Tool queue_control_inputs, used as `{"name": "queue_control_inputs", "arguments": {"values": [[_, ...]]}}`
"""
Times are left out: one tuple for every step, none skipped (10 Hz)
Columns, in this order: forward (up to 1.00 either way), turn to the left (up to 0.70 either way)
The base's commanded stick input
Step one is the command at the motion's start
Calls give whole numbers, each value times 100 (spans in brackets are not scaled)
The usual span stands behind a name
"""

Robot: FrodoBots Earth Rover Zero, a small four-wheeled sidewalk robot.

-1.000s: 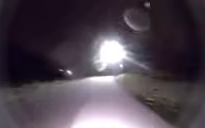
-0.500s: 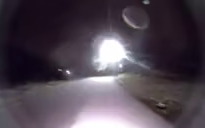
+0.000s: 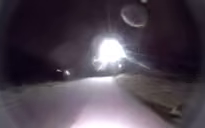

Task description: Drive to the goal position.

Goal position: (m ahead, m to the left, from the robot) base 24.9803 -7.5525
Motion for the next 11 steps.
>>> {"name": "queue_control_inputs", "arguments": {"values": [[83, 0], [83, 0], [83, 0], [83, 0], [83, 0], [83, 0], [83, 0], [83, 0], [83, 0], [83, 0], [83, 0]]}}
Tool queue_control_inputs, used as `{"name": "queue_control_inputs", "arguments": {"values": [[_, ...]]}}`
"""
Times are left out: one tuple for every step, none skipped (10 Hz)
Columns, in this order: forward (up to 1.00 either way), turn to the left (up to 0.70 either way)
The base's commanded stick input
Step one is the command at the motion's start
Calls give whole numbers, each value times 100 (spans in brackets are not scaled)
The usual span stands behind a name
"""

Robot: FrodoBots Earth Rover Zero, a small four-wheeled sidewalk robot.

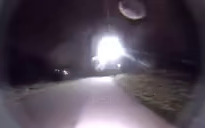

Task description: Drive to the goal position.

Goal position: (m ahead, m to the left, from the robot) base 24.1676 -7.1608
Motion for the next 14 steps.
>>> {"name": "queue_control_inputs", "arguments": {"values": [[83, 0], [83, 0], [83, 0], [83, 0], [83, 0], [83, 0], [83, 0], [83, 0], [83, 0], [83, 0], [83, 0], [83, 0], [83, 0], [83, 0]]}}
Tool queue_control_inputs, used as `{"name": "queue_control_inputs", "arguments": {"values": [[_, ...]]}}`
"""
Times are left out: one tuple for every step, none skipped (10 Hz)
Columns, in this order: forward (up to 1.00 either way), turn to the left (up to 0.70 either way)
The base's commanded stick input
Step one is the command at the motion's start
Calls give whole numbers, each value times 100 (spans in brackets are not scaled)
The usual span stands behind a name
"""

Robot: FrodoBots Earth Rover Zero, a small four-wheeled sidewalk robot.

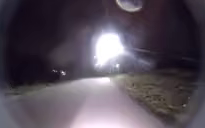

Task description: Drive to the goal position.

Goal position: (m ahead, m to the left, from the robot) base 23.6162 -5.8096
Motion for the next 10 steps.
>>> {"name": "queue_control_inputs", "arguments": {"values": [[83, 0], [83, 0], [83, 0], [83, 0], [83, 0], [83, 0], [83, 0], [83, 0], [83, 0], [79, 7]]}}
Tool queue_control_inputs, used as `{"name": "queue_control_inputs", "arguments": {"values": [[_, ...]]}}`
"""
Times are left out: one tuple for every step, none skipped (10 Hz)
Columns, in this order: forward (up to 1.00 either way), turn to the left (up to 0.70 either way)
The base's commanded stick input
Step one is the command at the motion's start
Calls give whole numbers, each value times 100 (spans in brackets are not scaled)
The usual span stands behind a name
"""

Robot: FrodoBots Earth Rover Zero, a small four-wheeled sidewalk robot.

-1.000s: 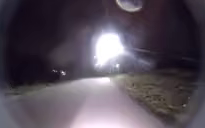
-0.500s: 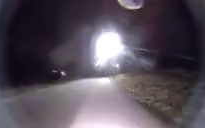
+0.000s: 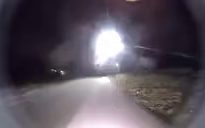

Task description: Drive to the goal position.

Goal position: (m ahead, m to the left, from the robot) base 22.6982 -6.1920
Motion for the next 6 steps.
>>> {"name": "queue_control_inputs", "arguments": {"values": [[70, 25], [63, 31], [62, 31], [61, 29], [60, 12], [60, 0]]}}
